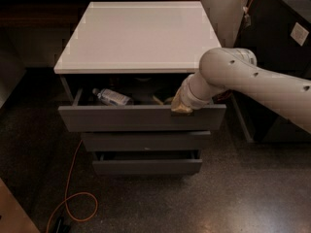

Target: Pick sponge from top drawer and place on counter

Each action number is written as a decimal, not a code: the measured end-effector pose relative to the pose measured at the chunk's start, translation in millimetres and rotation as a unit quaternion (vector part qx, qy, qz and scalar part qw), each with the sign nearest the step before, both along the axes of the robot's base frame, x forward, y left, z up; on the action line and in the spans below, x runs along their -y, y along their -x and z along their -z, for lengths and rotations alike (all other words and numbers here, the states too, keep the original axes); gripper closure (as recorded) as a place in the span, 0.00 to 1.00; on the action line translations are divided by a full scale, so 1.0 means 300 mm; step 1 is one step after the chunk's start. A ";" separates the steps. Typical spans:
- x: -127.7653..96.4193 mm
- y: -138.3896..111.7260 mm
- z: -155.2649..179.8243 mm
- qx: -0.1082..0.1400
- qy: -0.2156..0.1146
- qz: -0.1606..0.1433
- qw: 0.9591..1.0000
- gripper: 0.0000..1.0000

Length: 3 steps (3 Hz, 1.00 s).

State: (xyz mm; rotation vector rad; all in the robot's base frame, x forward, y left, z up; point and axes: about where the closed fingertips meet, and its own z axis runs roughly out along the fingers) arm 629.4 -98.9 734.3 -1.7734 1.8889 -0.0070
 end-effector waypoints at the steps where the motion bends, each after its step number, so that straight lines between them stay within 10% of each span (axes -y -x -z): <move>1: 0.015 -0.110 0.009 0.008 0.000 0.005 1.000 1.00; 3: 0.025 -0.230 0.071 0.011 0.020 0.010 1.000 1.00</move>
Offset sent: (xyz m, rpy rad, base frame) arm 0.0855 -0.0133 -0.0156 -0.0484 -0.0442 -0.0291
